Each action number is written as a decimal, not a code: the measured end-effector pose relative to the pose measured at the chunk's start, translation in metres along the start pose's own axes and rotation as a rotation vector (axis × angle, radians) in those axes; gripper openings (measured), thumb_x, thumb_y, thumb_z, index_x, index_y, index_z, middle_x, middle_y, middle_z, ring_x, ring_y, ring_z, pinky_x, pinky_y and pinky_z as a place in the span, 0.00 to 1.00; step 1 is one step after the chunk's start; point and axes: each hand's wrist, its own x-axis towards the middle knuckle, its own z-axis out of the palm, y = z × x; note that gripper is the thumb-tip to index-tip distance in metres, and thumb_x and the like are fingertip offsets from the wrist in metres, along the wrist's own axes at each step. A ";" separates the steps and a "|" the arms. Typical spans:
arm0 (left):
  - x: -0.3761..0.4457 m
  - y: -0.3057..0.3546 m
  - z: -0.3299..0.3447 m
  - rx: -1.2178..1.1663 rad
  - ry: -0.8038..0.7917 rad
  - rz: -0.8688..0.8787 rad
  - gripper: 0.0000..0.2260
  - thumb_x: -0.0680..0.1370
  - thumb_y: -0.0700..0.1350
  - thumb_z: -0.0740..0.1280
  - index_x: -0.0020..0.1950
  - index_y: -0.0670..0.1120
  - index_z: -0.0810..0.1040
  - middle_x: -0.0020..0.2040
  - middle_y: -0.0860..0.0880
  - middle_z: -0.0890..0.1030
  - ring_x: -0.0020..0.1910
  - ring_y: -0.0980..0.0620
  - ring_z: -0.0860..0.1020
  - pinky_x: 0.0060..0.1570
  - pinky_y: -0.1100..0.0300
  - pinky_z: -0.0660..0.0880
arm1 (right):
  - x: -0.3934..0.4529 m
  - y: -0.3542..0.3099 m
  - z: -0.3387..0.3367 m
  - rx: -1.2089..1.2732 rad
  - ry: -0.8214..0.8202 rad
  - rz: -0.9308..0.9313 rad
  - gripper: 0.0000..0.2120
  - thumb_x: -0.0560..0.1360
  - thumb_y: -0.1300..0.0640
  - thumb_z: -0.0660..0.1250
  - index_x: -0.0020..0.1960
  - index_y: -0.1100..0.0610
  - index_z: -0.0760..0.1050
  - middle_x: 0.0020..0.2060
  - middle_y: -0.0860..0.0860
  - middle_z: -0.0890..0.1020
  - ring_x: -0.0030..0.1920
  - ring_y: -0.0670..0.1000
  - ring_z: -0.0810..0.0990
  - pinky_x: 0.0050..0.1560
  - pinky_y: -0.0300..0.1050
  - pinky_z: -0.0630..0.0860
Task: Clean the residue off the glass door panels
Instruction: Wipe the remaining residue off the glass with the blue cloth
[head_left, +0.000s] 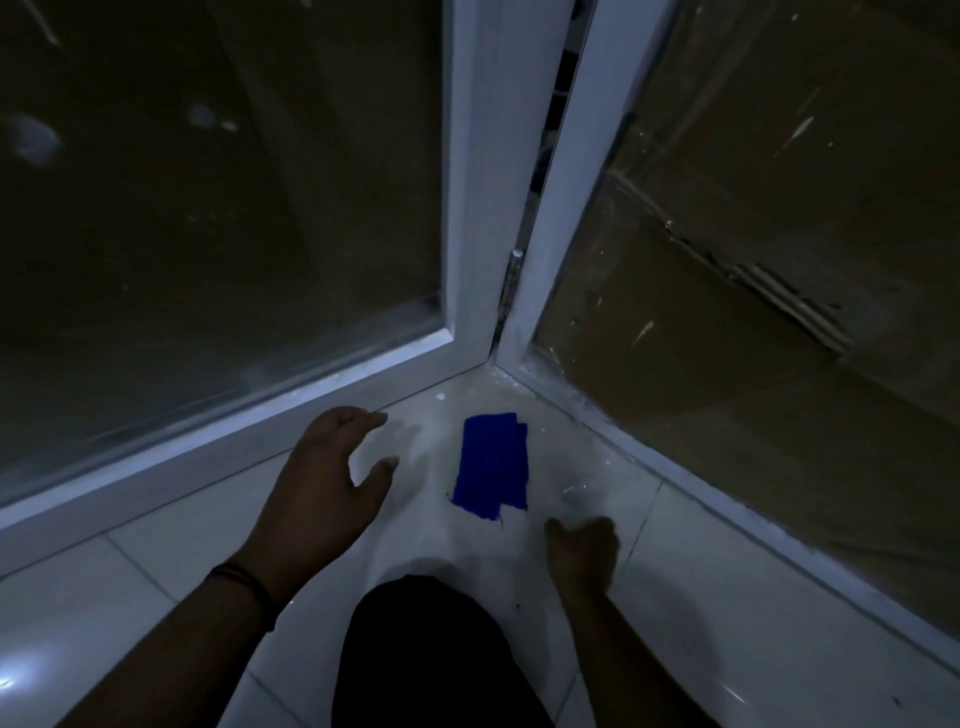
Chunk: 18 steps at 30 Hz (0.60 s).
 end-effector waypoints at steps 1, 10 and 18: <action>0.000 0.000 0.001 -0.003 -0.002 -0.006 0.18 0.75 0.45 0.70 0.65 0.46 0.76 0.63 0.49 0.75 0.62 0.56 0.70 0.61 0.66 0.61 | -0.006 -0.001 0.009 -0.014 -0.073 -0.031 0.14 0.74 0.55 0.67 0.55 0.61 0.73 0.52 0.58 0.79 0.44 0.51 0.77 0.42 0.40 0.75; -0.010 -0.020 -0.002 0.019 -0.019 -0.021 0.19 0.75 0.47 0.70 0.66 0.48 0.75 0.63 0.52 0.73 0.59 0.62 0.66 0.60 0.65 0.61 | 0.011 -0.073 0.048 -0.310 -0.106 -0.230 0.30 0.73 0.50 0.69 0.69 0.61 0.64 0.63 0.59 0.71 0.59 0.57 0.75 0.53 0.47 0.76; -0.025 -0.046 -0.011 0.037 -0.050 -0.092 0.18 0.73 0.45 0.72 0.63 0.49 0.77 0.60 0.54 0.74 0.58 0.60 0.69 0.59 0.65 0.63 | 0.021 -0.082 0.064 -0.371 -0.251 -0.122 0.14 0.77 0.54 0.61 0.57 0.62 0.73 0.53 0.57 0.80 0.51 0.55 0.79 0.50 0.45 0.75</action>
